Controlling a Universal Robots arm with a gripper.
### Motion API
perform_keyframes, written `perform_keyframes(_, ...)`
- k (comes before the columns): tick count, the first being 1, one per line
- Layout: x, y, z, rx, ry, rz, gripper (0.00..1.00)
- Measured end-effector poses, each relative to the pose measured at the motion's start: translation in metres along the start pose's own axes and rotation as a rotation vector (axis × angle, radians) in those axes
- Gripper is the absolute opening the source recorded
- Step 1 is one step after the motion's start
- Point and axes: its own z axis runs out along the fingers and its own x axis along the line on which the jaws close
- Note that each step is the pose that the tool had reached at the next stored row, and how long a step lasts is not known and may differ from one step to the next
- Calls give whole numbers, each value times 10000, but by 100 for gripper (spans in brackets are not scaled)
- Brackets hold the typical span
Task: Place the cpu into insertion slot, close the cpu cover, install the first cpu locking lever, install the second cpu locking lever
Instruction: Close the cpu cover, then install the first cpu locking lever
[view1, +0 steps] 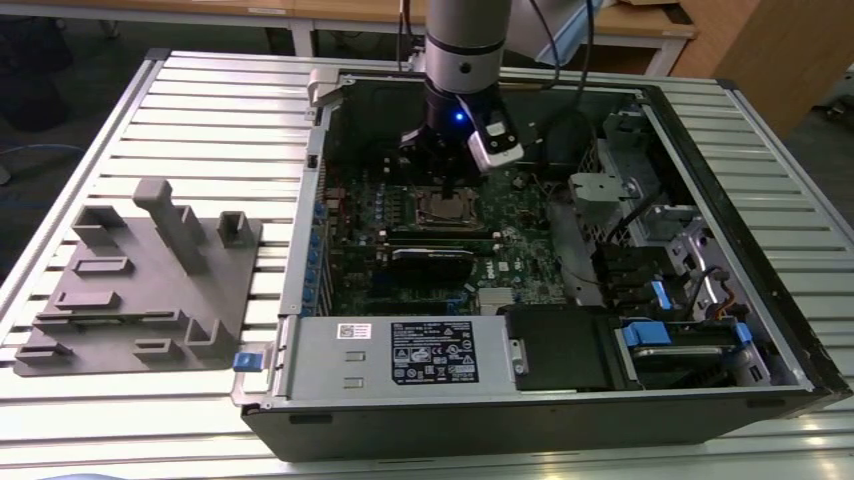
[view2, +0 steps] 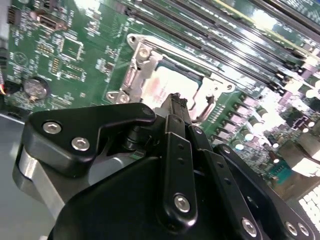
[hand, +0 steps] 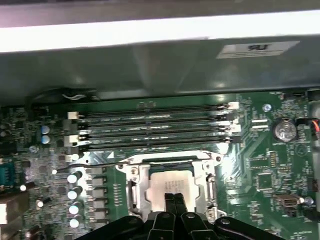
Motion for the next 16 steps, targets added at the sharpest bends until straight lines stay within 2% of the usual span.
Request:
perform_keyframes(7,-19,3,-19,-4,-2,0,11)
perform_keyframes(9,-28,9,-234,0,0,0,11)
perform_keyframes(16,-28,9,-237,-2,-1,0,11)
